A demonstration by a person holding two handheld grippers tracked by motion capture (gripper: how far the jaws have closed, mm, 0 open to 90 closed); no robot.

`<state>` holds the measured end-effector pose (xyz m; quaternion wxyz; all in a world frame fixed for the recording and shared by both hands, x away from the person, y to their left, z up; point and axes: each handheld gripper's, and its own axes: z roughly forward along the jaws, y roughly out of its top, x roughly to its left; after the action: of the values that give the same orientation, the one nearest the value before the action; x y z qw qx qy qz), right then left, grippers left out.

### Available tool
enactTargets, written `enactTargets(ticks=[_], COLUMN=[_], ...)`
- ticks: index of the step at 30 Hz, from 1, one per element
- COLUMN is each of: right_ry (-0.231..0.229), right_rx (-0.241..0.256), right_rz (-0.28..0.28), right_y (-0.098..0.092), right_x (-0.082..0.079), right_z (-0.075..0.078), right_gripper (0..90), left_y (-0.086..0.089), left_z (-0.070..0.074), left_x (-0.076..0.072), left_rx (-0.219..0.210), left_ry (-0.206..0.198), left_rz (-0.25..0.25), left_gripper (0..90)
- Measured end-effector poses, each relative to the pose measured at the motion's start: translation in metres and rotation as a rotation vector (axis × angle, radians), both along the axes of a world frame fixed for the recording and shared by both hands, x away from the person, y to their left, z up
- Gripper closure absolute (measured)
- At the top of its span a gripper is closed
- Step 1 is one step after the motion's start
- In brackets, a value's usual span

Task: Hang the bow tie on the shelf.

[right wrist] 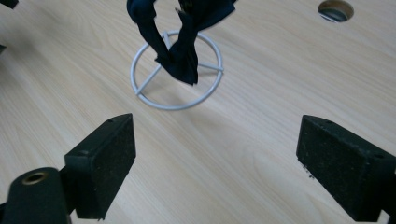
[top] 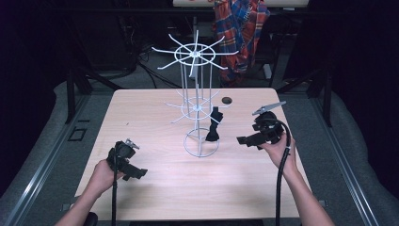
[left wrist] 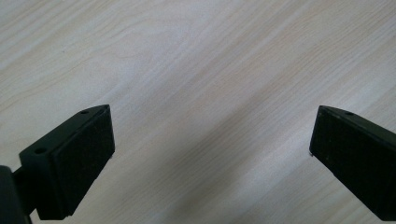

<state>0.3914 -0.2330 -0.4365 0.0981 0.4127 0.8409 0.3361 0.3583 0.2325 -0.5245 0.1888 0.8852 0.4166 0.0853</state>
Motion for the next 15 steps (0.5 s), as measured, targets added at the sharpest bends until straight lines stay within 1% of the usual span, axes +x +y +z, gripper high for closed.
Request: enactTargets(ticks=[3, 4, 6, 7, 12, 15], right_ry=[0.012, 0.022, 0.025, 0.031, 0.072, 0.109], right_rx=[-0.012, -0.025, -0.041, -0.045, -0.070, -0.087], right_rz=[-0.005, -0.004, 0.002, -0.004, -0.002, -0.007], right_y=[-0.006, -0.008, -0.011, -0.012, -0.019, -0.020], right_x=[-0.005, -0.008, -0.011, -0.013, -0.021, -0.023], right_z=[-0.004, -0.005, -0.009, -0.011, -0.025, -0.034], right_gripper=[9.7, 9.2, 8.2, 8.1, 6.5, 4.5], left_y=[0.000, 0.000, 0.000, 0.000, -0.001, -0.001], left_z=[0.000, 0.000, 0.000, 0.000, 0.000, 0.000], left_x=[0.000, 0.000, 0.000, 0.000, 0.000, 0.000], left_rx=[0.000, 0.000, 0.000, 0.004, 0.000, 0.002], left_ry=[0.000, 0.001, 0.001, 0.001, 0.000, 0.003], left_rz=[-0.001, -0.001, -0.001, -0.002, -0.002, -0.004], left_gripper=[0.1, 0.1, 0.1, 0.1, 0.1, 0.1])
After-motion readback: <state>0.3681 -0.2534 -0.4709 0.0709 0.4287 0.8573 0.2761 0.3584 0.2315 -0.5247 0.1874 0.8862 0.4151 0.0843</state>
